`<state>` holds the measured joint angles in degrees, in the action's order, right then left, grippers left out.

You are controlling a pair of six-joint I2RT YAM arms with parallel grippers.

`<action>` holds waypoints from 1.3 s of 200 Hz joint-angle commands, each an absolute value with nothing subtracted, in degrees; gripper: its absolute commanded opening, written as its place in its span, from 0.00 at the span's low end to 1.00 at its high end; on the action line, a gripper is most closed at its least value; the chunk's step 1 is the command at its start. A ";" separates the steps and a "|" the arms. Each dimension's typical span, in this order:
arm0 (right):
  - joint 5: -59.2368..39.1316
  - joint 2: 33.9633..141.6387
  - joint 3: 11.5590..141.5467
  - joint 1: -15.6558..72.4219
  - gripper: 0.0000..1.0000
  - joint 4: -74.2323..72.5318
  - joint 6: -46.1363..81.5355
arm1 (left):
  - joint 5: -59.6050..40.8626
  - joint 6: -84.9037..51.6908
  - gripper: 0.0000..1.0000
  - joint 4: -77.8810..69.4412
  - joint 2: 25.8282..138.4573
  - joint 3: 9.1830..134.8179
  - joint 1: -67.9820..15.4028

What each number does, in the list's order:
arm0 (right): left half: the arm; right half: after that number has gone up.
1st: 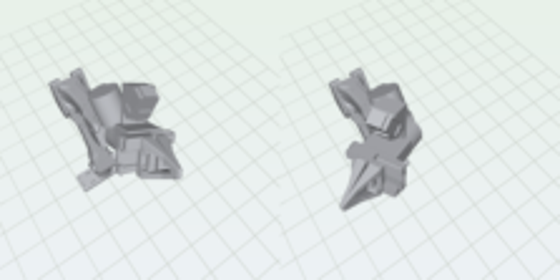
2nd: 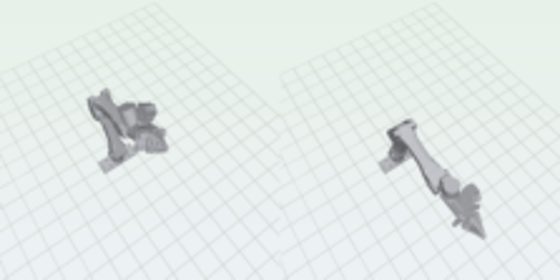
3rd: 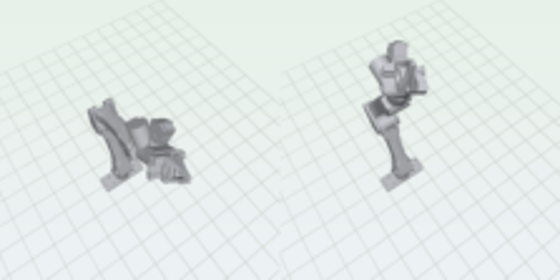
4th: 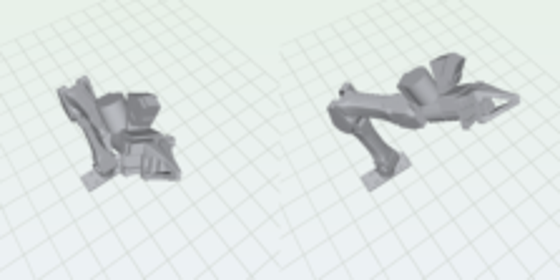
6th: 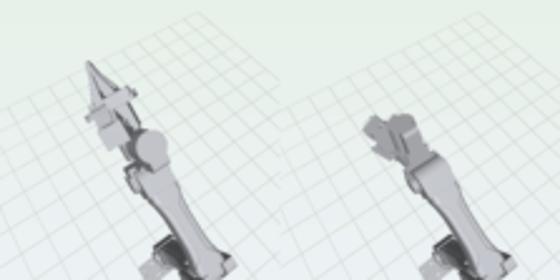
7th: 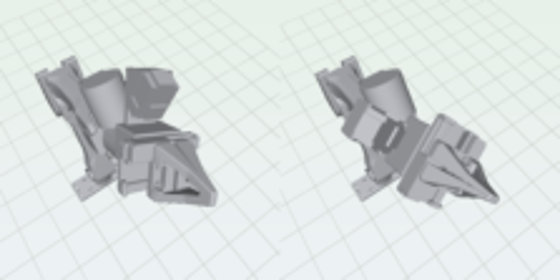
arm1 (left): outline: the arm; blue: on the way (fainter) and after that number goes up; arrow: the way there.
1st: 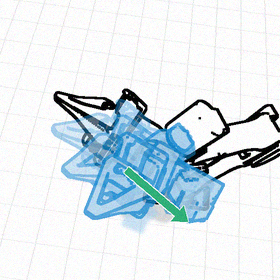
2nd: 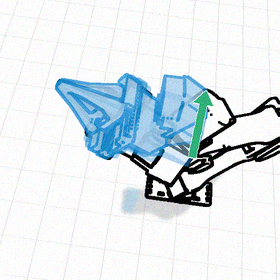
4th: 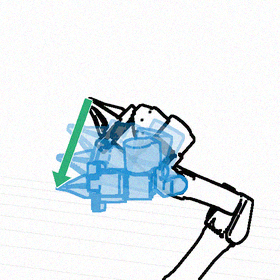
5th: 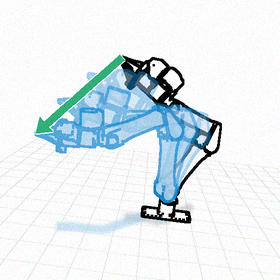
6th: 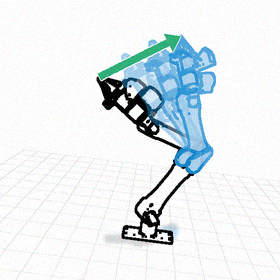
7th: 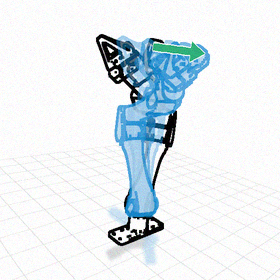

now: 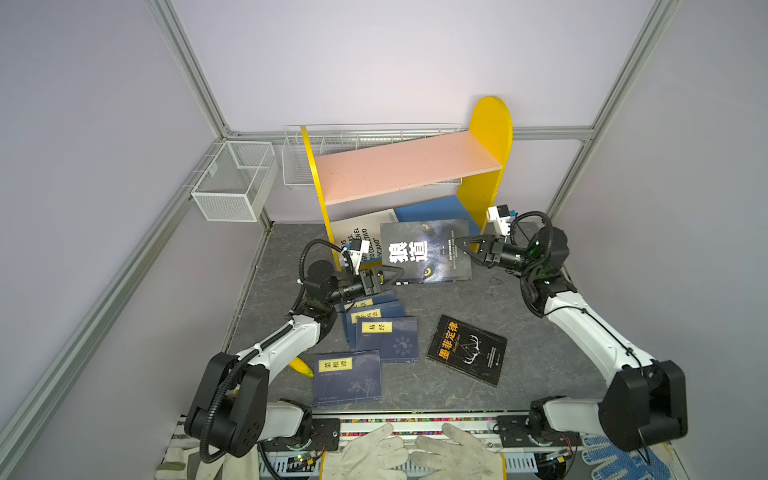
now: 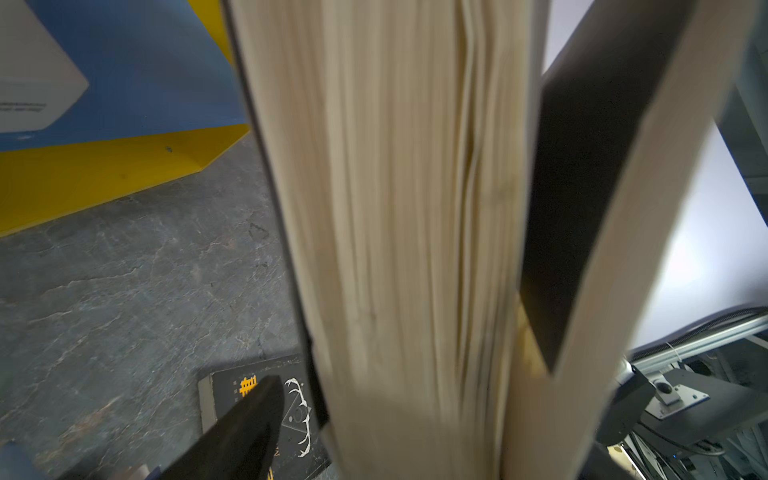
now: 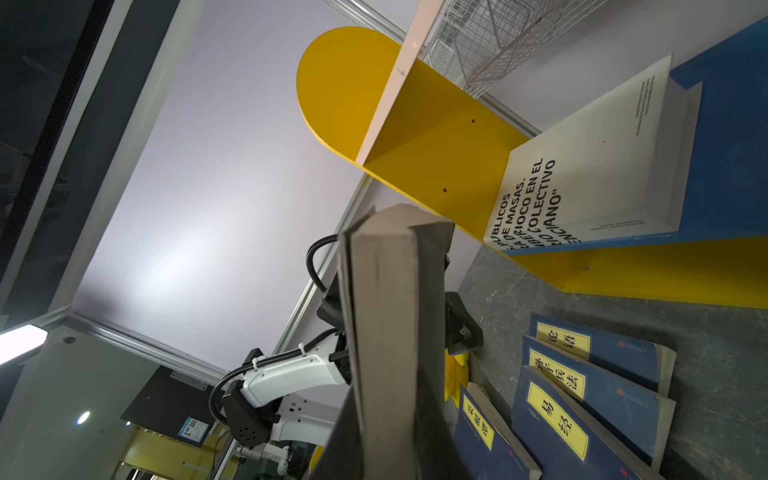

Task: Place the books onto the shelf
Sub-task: 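Carry the upright wolf-cover book with both grippers toward the blue shelf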

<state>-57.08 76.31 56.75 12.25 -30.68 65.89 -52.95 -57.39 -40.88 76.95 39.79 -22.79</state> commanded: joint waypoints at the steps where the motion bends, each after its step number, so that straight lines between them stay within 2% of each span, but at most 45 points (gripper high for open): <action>1: -58.46 76.70 57.29 12.29 0.10 -33.90 66.86 | -54.23 -61.61 0.77 -48.54 77.03 42.50 -22.74; 57: -60.50 78.67 59.64 12.39 0.10 -26.02 61.36 | -52.23 -57.02 0.63 -39.95 72.70 44.32 -19.10; 86: -61.10 80.15 61.19 13.25 0.10 -26.10 61.08 | -52.37 -56.11 0.44 -37.64 72.14 45.69 -18.87; 114: -61.43 82.07 62.55 14.57 0.10 -27.09 61.12 | -51.58 -54.76 0.36 -34.81 71.01 46.42 -18.85; 159: -60.58 83.84 63.79 15.20 0.13 -28.05 60.68 | -45.36 -43.91 0.14 -16.44 64.74 48.54 -18.88; 177: -60.16 84.86 64.20 15.87 0.20 -27.99 60.46 | -42.60 -40.20 0.10 -9.71 62.44 49.84 -18.70; 188: -60.12 85.39 64.34 16.36 0.32 -27.75 60.16 | -42.10 -39.81 0.05 -8.30 61.49 50.10 -18.34; 199: -59.96 85.52 64.17 16.48 0.37 -26.87 59.28 | -42.03 -40.58 0.00 -8.35 60.70 49.93 -17.73; 224: -58.57 84.42 63.40 16.68 0.59 -19.97 54.47 | -41.97 -41.48 0.00 -8.79 59.43 49.85 -16.56; 260: -59.07 81.54 59.30 18.46 0.68 -14.71 50.17 | -42.72 -42.18 0.00 -9.01 59.02 50.96 -15.15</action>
<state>-58.04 84.66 62.13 16.91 -18.02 54.08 -43.38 -42.74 -7.42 60.40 48.03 -16.21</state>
